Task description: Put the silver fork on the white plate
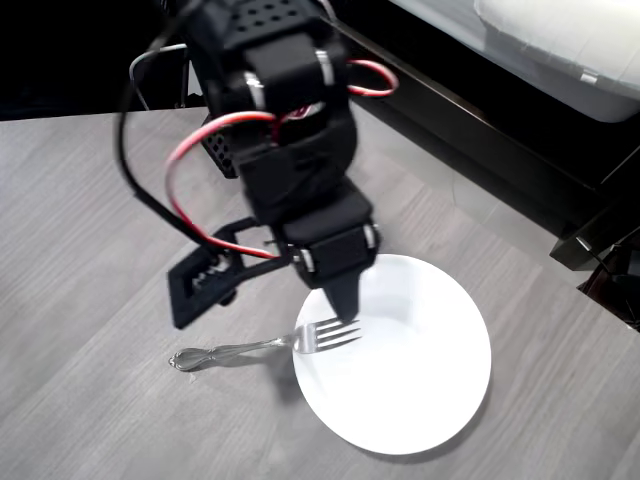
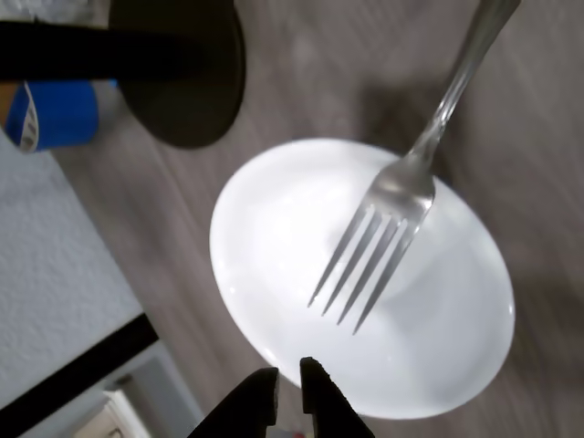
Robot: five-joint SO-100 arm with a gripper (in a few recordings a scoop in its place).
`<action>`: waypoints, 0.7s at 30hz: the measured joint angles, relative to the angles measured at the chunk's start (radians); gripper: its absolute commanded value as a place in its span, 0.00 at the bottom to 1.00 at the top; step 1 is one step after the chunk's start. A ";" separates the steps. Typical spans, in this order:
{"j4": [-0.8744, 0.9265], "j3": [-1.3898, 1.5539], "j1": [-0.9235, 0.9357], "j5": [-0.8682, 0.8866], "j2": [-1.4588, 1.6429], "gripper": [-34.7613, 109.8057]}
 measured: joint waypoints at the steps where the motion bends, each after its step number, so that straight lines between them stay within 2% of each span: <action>1: 0.000 0.011 0.014 0.005 0.003 0.24; 13: -0.138 0.190 0.035 -0.028 -0.057 0.24; 21: -0.305 0.189 0.003 -0.028 -0.281 0.24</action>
